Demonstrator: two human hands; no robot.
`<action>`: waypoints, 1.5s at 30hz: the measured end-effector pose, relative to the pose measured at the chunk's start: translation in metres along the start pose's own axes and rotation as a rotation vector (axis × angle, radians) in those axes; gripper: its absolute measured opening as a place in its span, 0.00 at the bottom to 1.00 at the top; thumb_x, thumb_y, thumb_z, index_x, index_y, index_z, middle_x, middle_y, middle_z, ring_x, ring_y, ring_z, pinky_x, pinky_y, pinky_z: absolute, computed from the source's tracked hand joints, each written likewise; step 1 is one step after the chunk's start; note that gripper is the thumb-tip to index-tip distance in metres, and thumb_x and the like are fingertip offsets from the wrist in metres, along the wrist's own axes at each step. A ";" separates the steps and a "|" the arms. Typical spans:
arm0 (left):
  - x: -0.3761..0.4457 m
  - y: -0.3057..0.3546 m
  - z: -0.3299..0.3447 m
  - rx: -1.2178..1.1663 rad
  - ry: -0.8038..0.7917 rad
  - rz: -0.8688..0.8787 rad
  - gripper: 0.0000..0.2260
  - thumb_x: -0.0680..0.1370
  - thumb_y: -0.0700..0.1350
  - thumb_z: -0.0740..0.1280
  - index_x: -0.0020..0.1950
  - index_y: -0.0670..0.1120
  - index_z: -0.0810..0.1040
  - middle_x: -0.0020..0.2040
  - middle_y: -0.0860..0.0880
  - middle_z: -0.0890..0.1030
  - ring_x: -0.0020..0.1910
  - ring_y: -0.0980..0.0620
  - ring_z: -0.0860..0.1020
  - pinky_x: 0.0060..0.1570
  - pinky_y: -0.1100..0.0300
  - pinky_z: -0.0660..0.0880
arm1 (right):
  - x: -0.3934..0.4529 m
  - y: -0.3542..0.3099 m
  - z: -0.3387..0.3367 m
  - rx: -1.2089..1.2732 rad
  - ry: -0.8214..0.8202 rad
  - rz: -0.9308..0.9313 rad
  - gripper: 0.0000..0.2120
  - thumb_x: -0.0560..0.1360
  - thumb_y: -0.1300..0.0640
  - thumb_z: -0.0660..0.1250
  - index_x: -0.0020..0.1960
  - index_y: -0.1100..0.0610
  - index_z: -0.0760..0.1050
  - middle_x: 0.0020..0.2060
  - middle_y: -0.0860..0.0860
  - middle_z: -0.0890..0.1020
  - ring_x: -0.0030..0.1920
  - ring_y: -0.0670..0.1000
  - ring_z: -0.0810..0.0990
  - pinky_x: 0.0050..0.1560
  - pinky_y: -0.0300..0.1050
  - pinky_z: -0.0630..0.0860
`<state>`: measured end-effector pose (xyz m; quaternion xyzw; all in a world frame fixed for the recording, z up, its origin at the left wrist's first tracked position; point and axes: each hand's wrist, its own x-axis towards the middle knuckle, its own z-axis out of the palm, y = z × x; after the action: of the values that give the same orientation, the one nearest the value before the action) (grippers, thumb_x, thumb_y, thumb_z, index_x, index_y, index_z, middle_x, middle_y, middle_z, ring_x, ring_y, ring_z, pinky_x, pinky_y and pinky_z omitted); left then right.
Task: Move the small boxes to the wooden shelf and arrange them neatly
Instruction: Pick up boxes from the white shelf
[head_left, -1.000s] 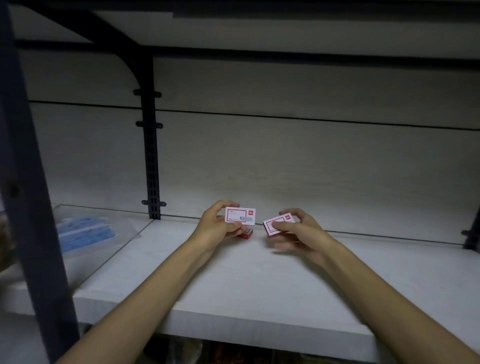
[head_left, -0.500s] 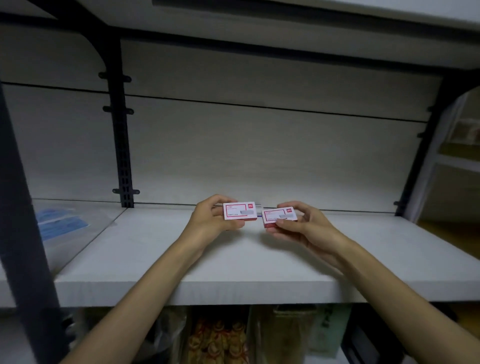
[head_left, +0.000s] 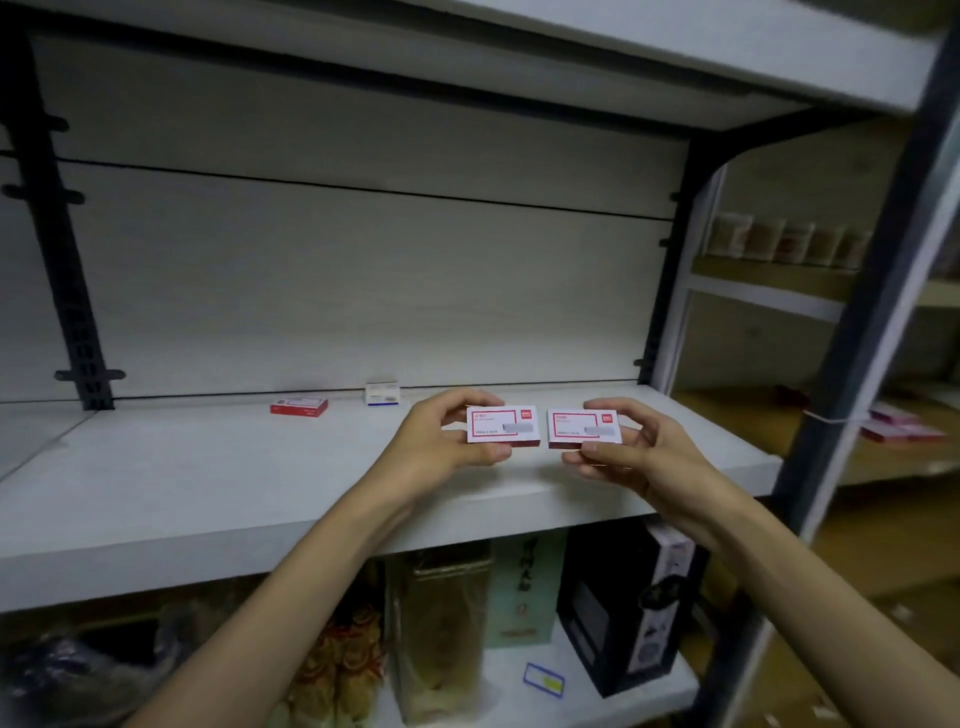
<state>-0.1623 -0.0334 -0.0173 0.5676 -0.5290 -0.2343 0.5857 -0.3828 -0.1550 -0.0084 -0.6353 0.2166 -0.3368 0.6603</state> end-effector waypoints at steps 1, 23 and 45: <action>-0.001 0.003 0.016 -0.016 -0.013 -0.003 0.19 0.69 0.34 0.78 0.57 0.47 0.82 0.52 0.49 0.84 0.48 0.60 0.83 0.44 0.69 0.77 | -0.007 -0.002 -0.014 0.008 0.011 -0.002 0.25 0.70 0.71 0.72 0.65 0.61 0.73 0.53 0.64 0.85 0.51 0.64 0.86 0.50 0.50 0.84; 0.037 0.061 0.408 0.083 -0.117 -0.006 0.20 0.71 0.40 0.78 0.61 0.52 0.79 0.54 0.56 0.83 0.55 0.58 0.82 0.50 0.64 0.81 | -0.122 -0.044 -0.382 0.028 0.048 0.072 0.26 0.69 0.69 0.72 0.66 0.58 0.74 0.54 0.63 0.85 0.49 0.58 0.86 0.46 0.44 0.85; 0.252 -0.001 0.618 0.540 0.104 0.004 0.20 0.74 0.55 0.74 0.65 0.57 0.78 0.58 0.51 0.68 0.60 0.50 0.68 0.65 0.54 0.71 | 0.004 -0.043 -0.655 -0.141 0.245 0.027 0.21 0.69 0.70 0.74 0.61 0.62 0.77 0.54 0.64 0.83 0.45 0.58 0.86 0.39 0.44 0.85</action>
<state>-0.6263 -0.5121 -0.0548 0.7134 -0.5424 -0.0542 0.4403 -0.8551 -0.6106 -0.0303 -0.6312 0.3270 -0.3871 0.5872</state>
